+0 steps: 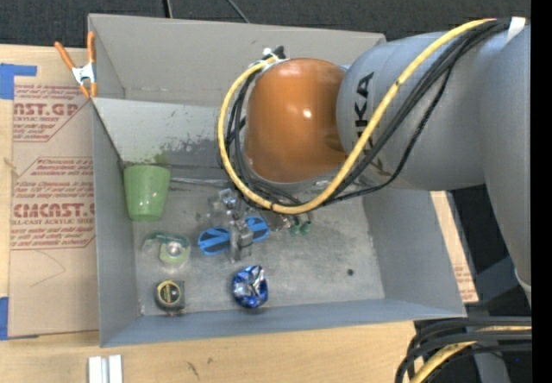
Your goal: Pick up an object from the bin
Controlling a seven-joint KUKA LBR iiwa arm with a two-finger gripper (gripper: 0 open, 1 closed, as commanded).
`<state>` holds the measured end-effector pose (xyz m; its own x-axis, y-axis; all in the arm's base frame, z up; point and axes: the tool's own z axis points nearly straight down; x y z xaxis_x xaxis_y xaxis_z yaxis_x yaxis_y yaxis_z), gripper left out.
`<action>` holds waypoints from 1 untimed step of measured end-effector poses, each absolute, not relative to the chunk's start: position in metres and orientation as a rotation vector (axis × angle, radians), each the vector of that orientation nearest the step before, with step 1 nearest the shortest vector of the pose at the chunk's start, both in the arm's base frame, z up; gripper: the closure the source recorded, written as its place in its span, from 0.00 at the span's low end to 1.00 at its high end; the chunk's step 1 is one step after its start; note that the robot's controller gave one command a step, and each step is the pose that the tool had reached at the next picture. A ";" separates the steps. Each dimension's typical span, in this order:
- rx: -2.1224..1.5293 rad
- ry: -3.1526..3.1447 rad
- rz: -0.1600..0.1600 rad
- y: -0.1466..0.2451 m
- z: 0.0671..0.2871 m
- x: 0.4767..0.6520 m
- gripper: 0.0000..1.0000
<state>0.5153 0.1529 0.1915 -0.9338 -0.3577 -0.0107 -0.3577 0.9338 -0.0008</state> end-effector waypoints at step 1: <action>-0.641 3.066 0.001 0.149 0.245 0.523 1.00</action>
Offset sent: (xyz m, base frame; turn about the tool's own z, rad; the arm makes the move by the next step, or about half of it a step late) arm 0.0058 -0.0042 0.0505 -0.0460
